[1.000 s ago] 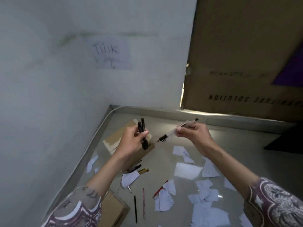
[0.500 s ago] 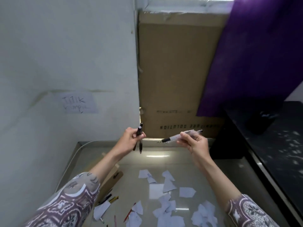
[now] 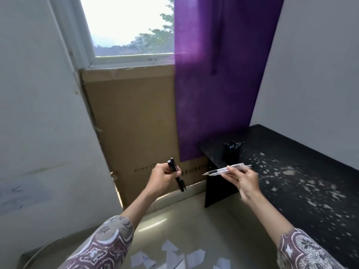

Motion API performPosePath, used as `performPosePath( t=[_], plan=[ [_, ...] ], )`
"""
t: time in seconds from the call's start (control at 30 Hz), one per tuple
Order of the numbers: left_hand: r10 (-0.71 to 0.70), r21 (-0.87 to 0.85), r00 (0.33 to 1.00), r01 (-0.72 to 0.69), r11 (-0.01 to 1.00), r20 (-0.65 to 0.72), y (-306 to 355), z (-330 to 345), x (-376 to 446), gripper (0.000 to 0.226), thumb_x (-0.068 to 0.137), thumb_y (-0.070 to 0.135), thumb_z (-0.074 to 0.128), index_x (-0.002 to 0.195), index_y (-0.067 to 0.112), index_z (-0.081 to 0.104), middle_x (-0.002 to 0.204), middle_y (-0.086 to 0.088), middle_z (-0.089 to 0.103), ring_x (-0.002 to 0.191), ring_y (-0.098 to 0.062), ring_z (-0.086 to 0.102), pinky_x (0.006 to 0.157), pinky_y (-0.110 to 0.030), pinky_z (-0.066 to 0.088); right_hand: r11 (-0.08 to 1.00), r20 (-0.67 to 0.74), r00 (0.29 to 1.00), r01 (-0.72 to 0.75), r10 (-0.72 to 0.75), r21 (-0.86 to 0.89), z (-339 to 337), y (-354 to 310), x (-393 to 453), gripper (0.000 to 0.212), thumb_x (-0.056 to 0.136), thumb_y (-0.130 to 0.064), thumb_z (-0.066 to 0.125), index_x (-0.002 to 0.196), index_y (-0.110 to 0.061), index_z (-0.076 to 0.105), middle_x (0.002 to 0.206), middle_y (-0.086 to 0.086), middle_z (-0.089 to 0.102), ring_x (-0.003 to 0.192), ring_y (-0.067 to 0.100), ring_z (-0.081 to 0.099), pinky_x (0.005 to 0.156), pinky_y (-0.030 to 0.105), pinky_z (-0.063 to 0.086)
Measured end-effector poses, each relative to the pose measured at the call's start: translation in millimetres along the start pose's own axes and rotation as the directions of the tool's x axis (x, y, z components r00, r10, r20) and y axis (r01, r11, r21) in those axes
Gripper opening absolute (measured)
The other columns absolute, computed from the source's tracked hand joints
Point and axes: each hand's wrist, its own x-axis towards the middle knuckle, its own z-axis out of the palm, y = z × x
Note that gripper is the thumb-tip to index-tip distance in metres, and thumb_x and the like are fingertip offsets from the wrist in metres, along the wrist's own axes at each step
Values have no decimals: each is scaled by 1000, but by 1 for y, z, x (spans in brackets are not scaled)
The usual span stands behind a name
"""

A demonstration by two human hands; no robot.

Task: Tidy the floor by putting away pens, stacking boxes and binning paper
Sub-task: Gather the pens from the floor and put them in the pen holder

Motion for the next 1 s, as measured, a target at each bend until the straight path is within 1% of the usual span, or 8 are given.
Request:
performPosePath(
  t=[0.07,0.23,0.43,0.6,0.67,0.8,0.9,1.0],
  plan=[
    [22,-11,1000,-22,1000,6,12,23,27,7,81,2,66,77,9,66,69,-1,65,64,-8,58,67,-20,46,1000,-42,999,26,-27,-14,-16,-14,24,5,81,7,63,77,5,60,58,10,70,59,20,70,65,31,61],
    [38,-46,999,-40,998,-37,35,76,95,13,79,-2,67,75,10,64,65,2,65,64,-13,60,56,-7,47,997,-134,988,71,-76,-44,-47,-41,85,8,80,11,63,77,4,61,62,10,67,57,16,69,60,27,60],
    [82,-65,987,-92,994,-135,62,142,190,13,77,-3,68,75,9,64,74,-7,69,73,-20,66,73,-33,55,985,-209,966,133,-155,-113,-72,-68,179,10,78,9,66,74,1,62,73,15,62,61,17,67,61,23,60],
    [88,-75,982,-102,992,-166,68,187,253,13,78,-5,66,77,8,63,76,-7,72,73,-12,68,73,-20,52,951,-208,946,197,-249,-239,-76,-70,244,11,78,7,67,74,-3,65,75,15,66,70,21,67,60,19,58],
    [79,-77,982,-93,993,-169,68,203,280,17,79,-4,66,74,12,62,75,-4,72,72,-7,67,68,-10,50,922,-176,946,205,-272,-328,-76,-67,271,12,78,5,68,73,-5,66,75,14,68,72,21,67,59,15,56],
    [75,-22,991,-78,997,-113,57,229,316,23,80,-5,65,70,16,60,73,0,68,70,-5,64,63,-4,45,785,-71,945,221,-319,-578,-74,-52,305,13,78,0,70,72,-11,67,72,7,69,67,16,69,61,13,54],
    [82,54,996,-79,995,-47,43,243,329,23,79,-5,65,70,16,60,72,2,65,69,-7,60,63,-5,44,631,69,953,248,-294,-735,-72,-37,317,10,78,-6,70,71,-13,67,67,-2,69,66,7,67,66,14,51],
    [78,108,997,-78,991,3,29,254,337,15,78,-3,66,73,11,62,72,-1,65,69,-8,59,62,-13,45,510,170,954,278,-249,-814,-72,-24,327,12,79,-9,69,69,-14,64,64,-6,65,63,2,62,59,6,41]
  ],
)
